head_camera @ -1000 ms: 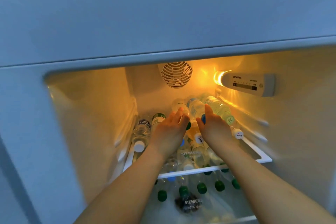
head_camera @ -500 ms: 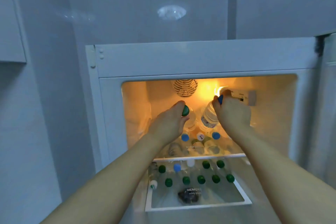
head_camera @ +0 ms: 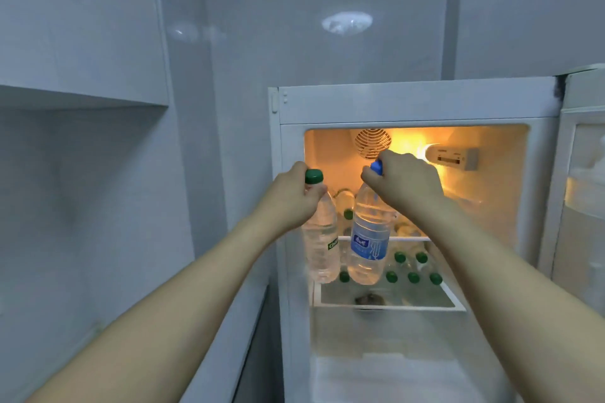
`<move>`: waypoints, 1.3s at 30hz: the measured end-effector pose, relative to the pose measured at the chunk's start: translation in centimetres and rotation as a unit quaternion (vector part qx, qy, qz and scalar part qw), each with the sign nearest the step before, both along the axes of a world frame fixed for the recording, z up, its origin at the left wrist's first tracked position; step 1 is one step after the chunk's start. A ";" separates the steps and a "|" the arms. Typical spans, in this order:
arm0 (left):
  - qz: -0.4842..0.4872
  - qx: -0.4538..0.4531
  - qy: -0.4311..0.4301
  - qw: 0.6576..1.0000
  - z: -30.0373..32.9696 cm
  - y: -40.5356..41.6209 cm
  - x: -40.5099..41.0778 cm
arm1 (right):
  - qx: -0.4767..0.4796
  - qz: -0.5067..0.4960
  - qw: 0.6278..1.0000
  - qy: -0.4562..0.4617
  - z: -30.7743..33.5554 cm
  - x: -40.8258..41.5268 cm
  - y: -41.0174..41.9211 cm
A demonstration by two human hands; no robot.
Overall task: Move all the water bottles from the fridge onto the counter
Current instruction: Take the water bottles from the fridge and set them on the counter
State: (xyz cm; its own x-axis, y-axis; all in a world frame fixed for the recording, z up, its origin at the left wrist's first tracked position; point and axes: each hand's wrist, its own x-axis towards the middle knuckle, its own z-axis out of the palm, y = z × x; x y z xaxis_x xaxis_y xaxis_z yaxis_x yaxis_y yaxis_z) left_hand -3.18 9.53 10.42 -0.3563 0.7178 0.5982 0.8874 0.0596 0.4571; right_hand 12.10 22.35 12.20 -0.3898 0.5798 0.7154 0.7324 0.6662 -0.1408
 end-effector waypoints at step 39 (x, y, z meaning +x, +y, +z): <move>0.590 0.007 -0.274 0.760 -25.9 -49.3 8.7 | -0.403 0.583 0.680 -0.185 -26.4 -14.7 -43.3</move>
